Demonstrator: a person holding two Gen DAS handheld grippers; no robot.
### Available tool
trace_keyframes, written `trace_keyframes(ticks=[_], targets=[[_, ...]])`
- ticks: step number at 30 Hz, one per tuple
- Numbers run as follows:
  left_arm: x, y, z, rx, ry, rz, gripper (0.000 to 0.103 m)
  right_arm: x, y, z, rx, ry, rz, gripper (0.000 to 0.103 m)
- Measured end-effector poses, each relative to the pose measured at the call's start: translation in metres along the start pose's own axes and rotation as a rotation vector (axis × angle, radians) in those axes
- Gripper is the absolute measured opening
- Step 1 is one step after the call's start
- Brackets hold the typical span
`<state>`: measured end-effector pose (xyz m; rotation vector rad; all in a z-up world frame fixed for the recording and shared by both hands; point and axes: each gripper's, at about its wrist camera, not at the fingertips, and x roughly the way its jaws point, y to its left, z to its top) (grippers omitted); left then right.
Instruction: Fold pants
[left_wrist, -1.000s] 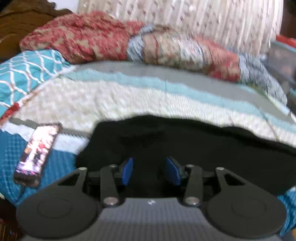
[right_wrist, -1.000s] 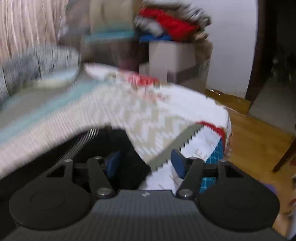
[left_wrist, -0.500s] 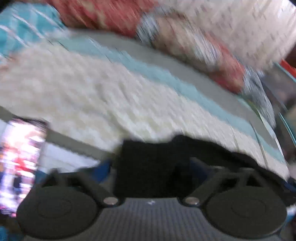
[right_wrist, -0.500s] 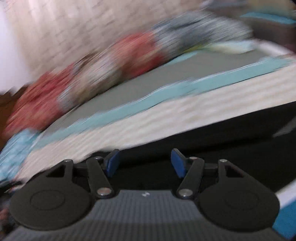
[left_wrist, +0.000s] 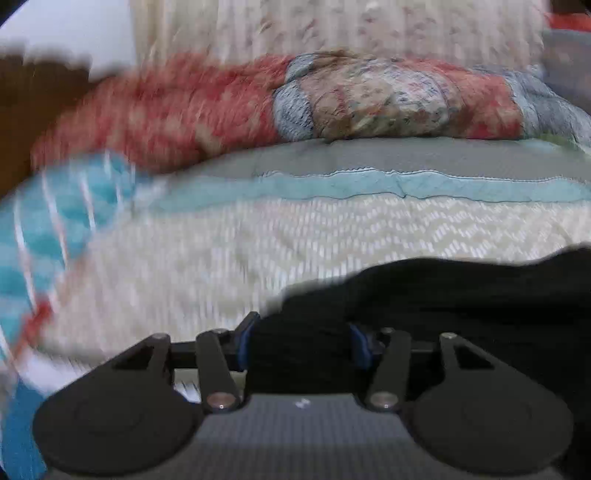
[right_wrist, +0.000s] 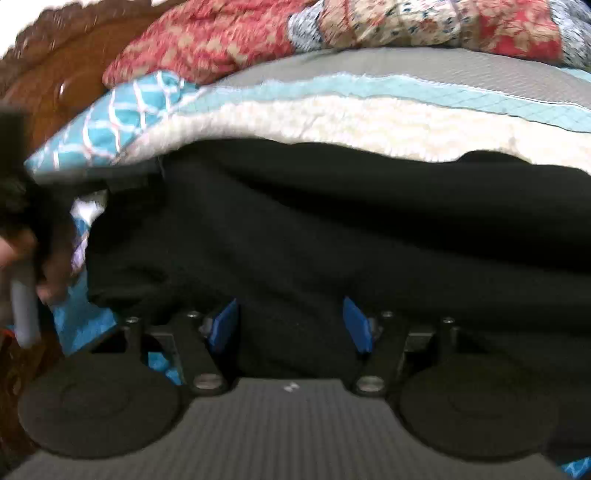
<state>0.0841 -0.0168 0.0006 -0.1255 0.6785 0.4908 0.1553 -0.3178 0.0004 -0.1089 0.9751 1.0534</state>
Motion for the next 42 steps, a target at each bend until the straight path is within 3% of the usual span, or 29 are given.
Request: trace_keyframes(ticks=[2, 6, 9, 13, 14, 15, 17, 19, 20, 23, 24, 26, 29, 32, 35, 37, 39, 42], targets=[[-0.017, 0.021, -0.003, -0.130, -0.039, -0.051, 0.060, -0.014, 0.004, 0.007, -0.004, -0.069, 0.008, 0.065], [-0.045, 0.050, -0.007, -0.320, -0.060, -0.068, 0.059, -0.031, 0.027, 0.012, -0.159, -0.147, 0.087, 0.065], [-0.063, 0.068, -0.017, -0.425, -0.040, -0.137, 0.059, -0.020, 0.047, 0.017, -0.320, -0.136, 0.131, 0.065], [-0.054, 0.073, -0.040, -0.552, 0.072, -0.244, 0.058, 0.009, 0.063, 0.028, -0.380, -0.081, 0.206, 0.065], [-0.051, 0.070, -0.045, -0.552, 0.099, -0.243, 0.056, 0.020, 0.057, 0.030, -0.397, -0.053, 0.204, 0.057], [-0.046, 0.064, -0.049, -0.534, 0.124, -0.214, 0.054, 0.031, 0.061, 0.032, -0.423, -0.024, 0.189, 0.008], [-0.044, 0.057, -0.054, -0.504, 0.131, -0.184, 0.052, 0.045, 0.074, 0.038, -0.487, -0.031, 0.093, 0.008], [-0.044, 0.059, -0.054, -0.516, 0.124, -0.190, 0.054, 0.030, 0.079, 0.037, -0.531, -0.149, 0.019, 0.008], [-0.045, 0.060, -0.053, -0.526, 0.119, -0.202, 0.054, 0.023, 0.087, 0.034, -0.597, -0.231, -0.063, 0.008], [-0.044, 0.061, -0.048, -0.536, 0.099, -0.205, 0.053, 0.025, 0.119, 0.010, -0.899, -0.442, -0.283, 0.008], [-0.044, 0.061, -0.047, -0.534, 0.100, -0.192, 0.052, 0.037, 0.126, -0.001, -0.989, -0.456, -0.329, 0.008], [-0.044, 0.063, -0.048, -0.538, 0.101, -0.181, 0.052, 0.063, 0.127, -0.015, -1.071, -0.369, -0.320, 0.008], [-0.052, 0.071, -0.051, -0.575, 0.100, -0.181, 0.052, 0.081, 0.126, -0.022, -0.984, -0.200, -0.181, 0.011], [-0.066, 0.076, -0.044, -0.608, 0.050, -0.160, 0.052, 0.089, 0.131, -0.022, -0.952, -0.207, -0.186, 0.011], [-0.079, 0.065, -0.027, -0.587, -0.005, -0.233, 0.052, 0.086, 0.127, -0.011, -0.921, -0.193, -0.167, 0.012], [-0.084, 0.048, -0.017, -0.529, -0.019, -0.280, 0.052, 0.080, 0.123, 0.005, -0.871, -0.178, -0.146, 0.019], [-0.084, 0.028, -0.010, -0.472, -0.015, -0.329, 0.052, 0.061, 0.104, 0.014, -0.780, -0.196, -0.121, 0.048], [-0.075, 0.003, -0.008, -0.422, 0.019, -0.364, 0.052, 0.014, 0.068, 0.017, -0.600, -0.261, -0.107, 0.051]])
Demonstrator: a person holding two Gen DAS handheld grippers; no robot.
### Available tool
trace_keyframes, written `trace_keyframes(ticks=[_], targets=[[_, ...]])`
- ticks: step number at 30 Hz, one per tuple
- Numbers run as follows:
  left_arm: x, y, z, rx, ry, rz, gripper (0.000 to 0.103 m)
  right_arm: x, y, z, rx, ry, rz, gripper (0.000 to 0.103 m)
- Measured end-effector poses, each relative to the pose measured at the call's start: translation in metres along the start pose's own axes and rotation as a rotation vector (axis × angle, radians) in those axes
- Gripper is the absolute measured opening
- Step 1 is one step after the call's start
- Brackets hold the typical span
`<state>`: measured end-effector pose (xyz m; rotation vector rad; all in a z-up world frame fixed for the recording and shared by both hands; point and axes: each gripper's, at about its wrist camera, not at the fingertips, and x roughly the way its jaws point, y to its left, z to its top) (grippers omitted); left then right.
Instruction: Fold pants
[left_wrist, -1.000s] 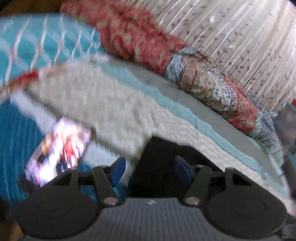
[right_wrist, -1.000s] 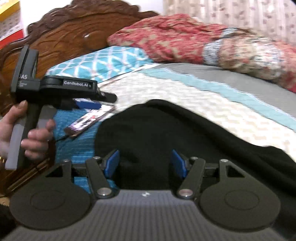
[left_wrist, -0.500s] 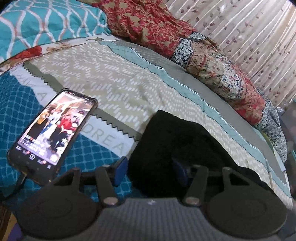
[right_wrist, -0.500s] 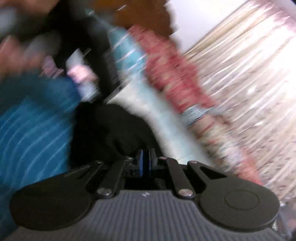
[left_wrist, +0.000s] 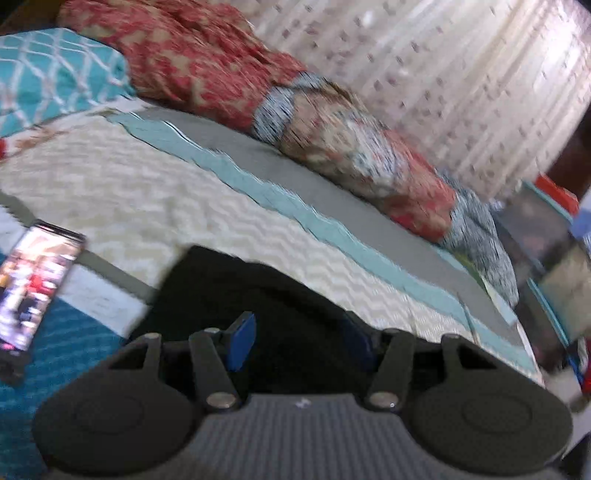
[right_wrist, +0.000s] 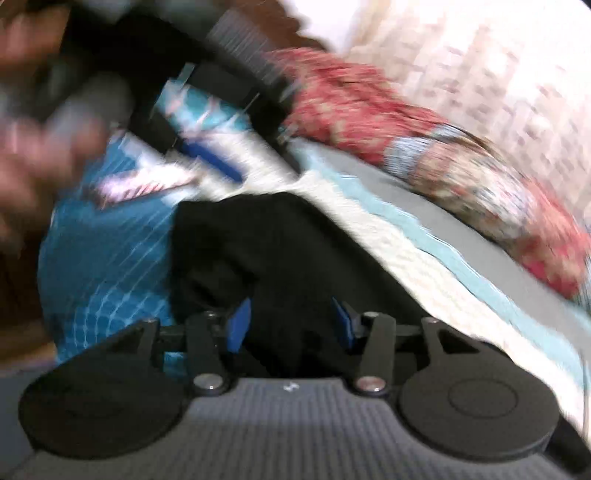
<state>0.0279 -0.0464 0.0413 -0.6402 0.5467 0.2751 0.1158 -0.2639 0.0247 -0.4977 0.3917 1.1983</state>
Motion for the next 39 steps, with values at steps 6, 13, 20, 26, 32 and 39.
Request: trace_keyframes(ticks=[6, 13, 20, 26, 32, 39], targets=[[0.050, -0.025, -0.031, 0.172, 0.179, 0.137, 0.052, -0.021, -0.095, -0.031, 0.382, 0.125, -0.102, 0.050], [0.049, -0.063, -0.062, 0.498, 0.233, 0.315, 0.051, -0.026, -0.143, -0.063, 0.646, 0.229, -0.006, 0.048], [0.037, -0.106, -0.027, 0.338, 0.193, 0.207, 0.056, -0.163, -0.219, -0.139, 1.070, -0.148, -0.286, 0.050], [0.084, -0.193, -0.057, 0.406, 0.289, 0.023, 0.059, -0.256, -0.243, -0.226, 1.259, -0.317, -0.577, 0.052], [0.132, -0.279, -0.111, 0.522, 0.385, -0.080, 0.059, -0.284, -0.259, -0.277, 1.323, -0.360, -0.707, 0.052], [0.175, -0.328, -0.164, 0.631, 0.462, -0.033, 0.063, -0.280, -0.282, -0.309, 1.390, -0.373, -0.723, 0.052]])
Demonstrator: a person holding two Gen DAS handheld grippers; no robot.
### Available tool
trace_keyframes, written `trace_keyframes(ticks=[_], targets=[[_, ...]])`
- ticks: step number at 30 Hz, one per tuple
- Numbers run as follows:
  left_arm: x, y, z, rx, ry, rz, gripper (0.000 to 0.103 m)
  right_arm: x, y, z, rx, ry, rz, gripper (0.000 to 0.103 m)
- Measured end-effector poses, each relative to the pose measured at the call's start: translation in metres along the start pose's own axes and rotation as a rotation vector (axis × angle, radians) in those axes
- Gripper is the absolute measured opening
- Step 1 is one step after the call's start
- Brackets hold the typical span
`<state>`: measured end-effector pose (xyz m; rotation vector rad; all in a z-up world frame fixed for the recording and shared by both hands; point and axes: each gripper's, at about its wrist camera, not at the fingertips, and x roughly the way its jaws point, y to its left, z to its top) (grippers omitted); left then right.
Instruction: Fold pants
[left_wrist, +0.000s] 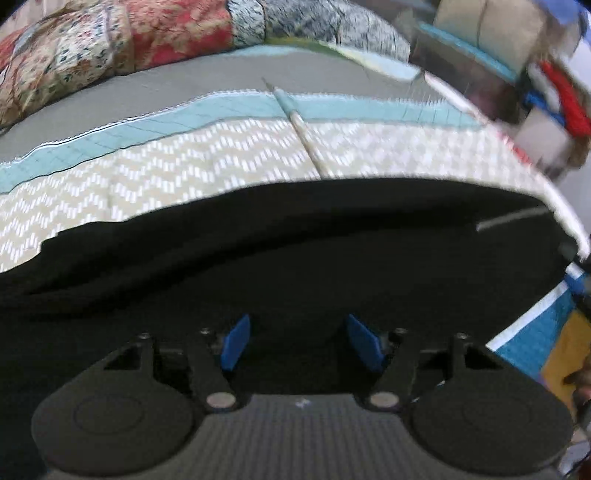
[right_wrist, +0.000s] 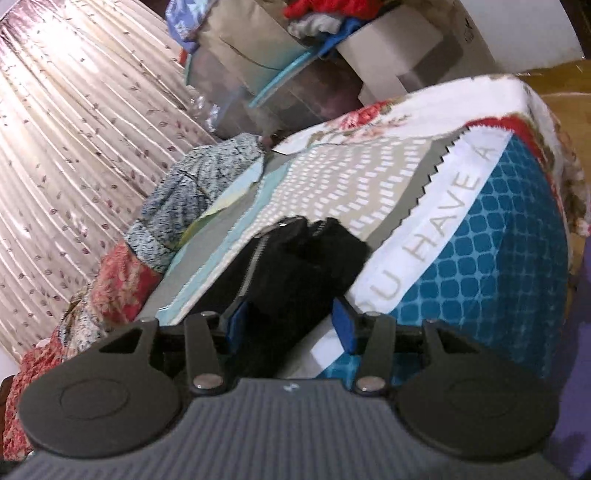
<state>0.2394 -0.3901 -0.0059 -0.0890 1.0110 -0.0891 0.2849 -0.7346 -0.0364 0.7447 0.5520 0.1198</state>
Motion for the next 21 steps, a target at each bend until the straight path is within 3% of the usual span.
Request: trace_keyframes(ticks=[3, 5, 9, 10, 12, 13, 17, 21], targets=[[0.012, -0.008, -0.003, 0.020, 0.008, 0.042, 0.067, -0.010, -0.016, 0.009, 0.032, -0.018, 0.020, 0.052], [0.012, -0.006, -0.004, 0.015, 0.005, 0.043, 0.069, -0.029, -0.034, 0.006, 0.058, -0.034, 0.036, 0.052], [0.014, -0.003, -0.001, 0.001, 0.009, 0.042, 0.071, -0.024, -0.036, 0.010, 0.050, -0.043, 0.037, 0.049], [0.014, -0.004, 0.000, -0.001, 0.009, 0.043, 0.071, -0.023, -0.034, 0.011, 0.030, -0.038, 0.030, 0.046], [0.013, -0.003, 0.000, -0.007, 0.007, 0.038, 0.071, -0.021, -0.032, 0.012, 0.011, -0.023, 0.012, 0.023], [0.011, -0.002, 0.000, -0.014, 0.006, 0.032, 0.070, -0.021, -0.031, 0.013, 0.012, -0.012, 0.013, 0.022], [-0.004, 0.014, 0.004, -0.105, -0.009, -0.045, 0.070, -0.034, -0.006, 0.014, -0.084, -0.040, 0.005, 0.019], [-0.022, 0.040, 0.007, -0.251, -0.045, -0.163, 0.071, -0.044, 0.047, 0.005, -0.258, -0.045, 0.071, 0.019]])
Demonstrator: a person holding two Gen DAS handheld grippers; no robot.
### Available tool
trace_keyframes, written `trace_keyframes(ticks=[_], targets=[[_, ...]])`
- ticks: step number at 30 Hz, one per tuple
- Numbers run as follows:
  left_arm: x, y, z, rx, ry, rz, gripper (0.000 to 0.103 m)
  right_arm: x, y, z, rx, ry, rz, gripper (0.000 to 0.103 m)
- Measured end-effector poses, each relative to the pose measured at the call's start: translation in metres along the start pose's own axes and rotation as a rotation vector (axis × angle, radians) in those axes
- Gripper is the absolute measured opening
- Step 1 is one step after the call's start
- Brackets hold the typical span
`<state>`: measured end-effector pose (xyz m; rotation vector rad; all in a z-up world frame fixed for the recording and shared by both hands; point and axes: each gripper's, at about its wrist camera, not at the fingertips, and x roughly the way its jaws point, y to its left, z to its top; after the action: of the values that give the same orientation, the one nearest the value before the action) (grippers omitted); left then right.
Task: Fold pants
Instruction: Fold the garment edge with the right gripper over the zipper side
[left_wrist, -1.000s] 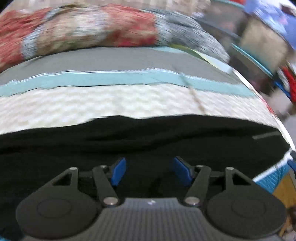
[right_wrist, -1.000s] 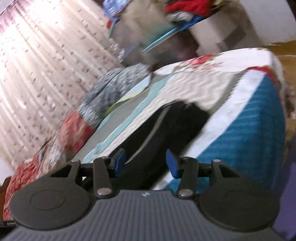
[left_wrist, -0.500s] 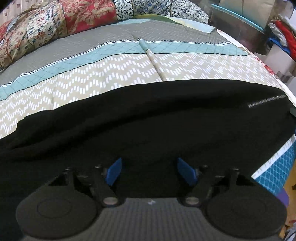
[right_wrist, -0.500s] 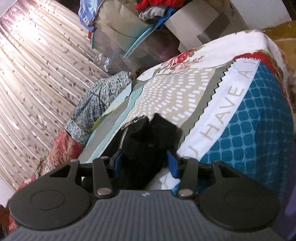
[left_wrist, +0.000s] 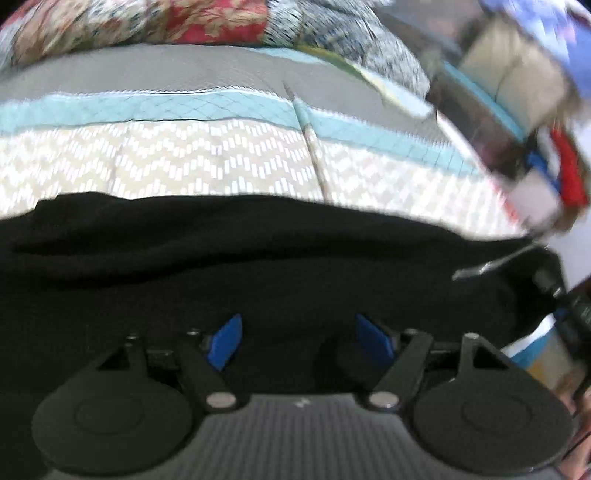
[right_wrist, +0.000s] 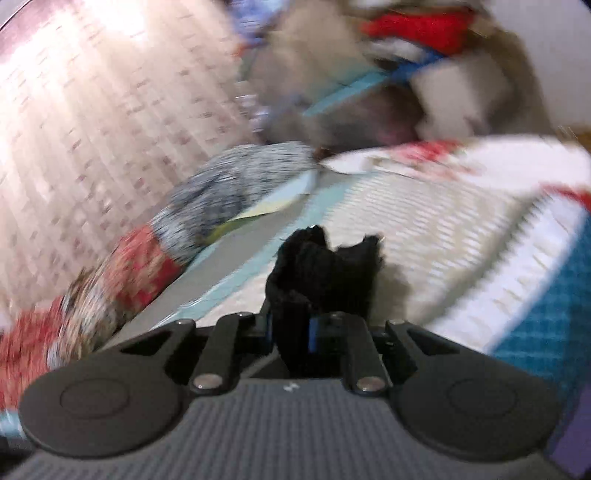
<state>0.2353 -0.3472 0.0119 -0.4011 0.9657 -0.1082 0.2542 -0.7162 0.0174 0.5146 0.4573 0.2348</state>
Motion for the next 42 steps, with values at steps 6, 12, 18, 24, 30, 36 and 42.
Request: trace_keyframes(ticks=[6, 12, 18, 24, 30, 36, 42], targets=[[-0.020, 0.035, 0.007, -0.157, -0.040, -0.108, 0.074, 0.005, 0.104, -0.035, -0.404, 0.071, 0.139, 0.019], [-0.011, 0.049, 0.005, -0.208, -0.015, -0.141, 0.078, 0.024, 0.173, -0.112, -0.689, 0.283, 0.259, 0.025], [-0.011, 0.049, 0.001, -0.189, -0.004, -0.153, 0.078, 0.017, 0.187, -0.139, -0.938, 0.294, 0.240, 0.062], [-0.010, 0.037, 0.017, -0.173, -0.032, -0.175, 0.078, -0.016, 0.151, -0.070, -0.683, 0.218, 0.326, 0.057], [0.033, 0.014, 0.010, -0.091, 0.091, -0.054, 0.070, 0.021, 0.099, -0.021, -0.412, 0.198, 0.147, 0.035], [0.040, -0.009, -0.002, 0.090, 0.040, 0.050, 0.071, 0.064, 0.080, -0.044, -0.439, 0.342, 0.017, 0.035], [-0.020, 0.026, -0.008, -0.003, -0.016, -0.078, 0.072, 0.035, 0.097, -0.035, -0.424, 0.296, 0.038, 0.035]])
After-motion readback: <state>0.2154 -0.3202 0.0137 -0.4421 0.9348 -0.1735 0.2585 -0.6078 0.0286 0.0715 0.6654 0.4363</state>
